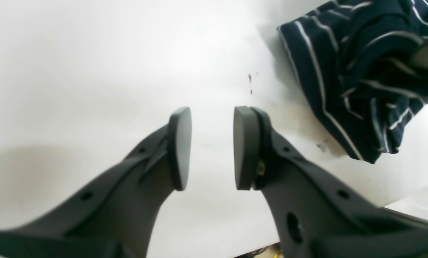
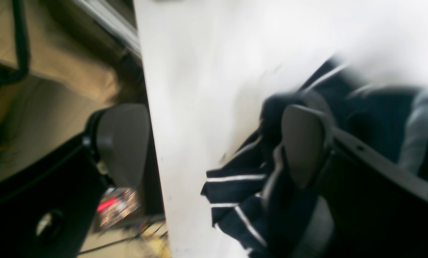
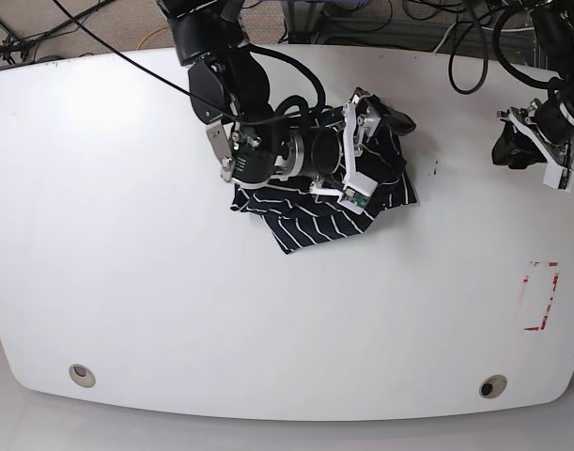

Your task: Fold the T-shirt properly

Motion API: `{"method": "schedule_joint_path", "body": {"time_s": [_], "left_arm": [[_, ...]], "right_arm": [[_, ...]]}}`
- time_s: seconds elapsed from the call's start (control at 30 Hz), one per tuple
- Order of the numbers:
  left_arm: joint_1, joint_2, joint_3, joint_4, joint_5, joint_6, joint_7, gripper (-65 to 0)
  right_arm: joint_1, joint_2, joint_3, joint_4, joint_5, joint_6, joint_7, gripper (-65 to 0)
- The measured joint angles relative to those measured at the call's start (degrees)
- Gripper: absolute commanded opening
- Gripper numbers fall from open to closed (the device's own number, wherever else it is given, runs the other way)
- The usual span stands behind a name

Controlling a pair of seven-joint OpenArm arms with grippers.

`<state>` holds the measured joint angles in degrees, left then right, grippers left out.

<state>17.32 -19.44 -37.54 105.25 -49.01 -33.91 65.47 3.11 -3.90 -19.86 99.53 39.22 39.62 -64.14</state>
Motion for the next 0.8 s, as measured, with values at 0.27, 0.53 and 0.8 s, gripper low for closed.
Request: {"method": "schedule_joint_path", "body": {"time_s": [0.27,0.53,0.8], "left_arm": [[-1.46,-0.15,7.8,-0.02,4.42,-0.02,-0.52,-47.4],[-1.03,3.98,17.44,0.02,15.26,-0.04,-1.36,-47.4],[-0.63,4.94,19.32,-1.44,21.03,-0.17,-3.63,-47.8]], "right_arm": [[-1.99,4.5,11.37,5.44,0.13,0.09,1.38,-8.9],[-2.25,8.44,14.88,6.14,0.07,-0.02,1.4,-8.9],[-0.59,7.08,3.98,6.16,-4.15,0.07,2.75,-8.9]]}}
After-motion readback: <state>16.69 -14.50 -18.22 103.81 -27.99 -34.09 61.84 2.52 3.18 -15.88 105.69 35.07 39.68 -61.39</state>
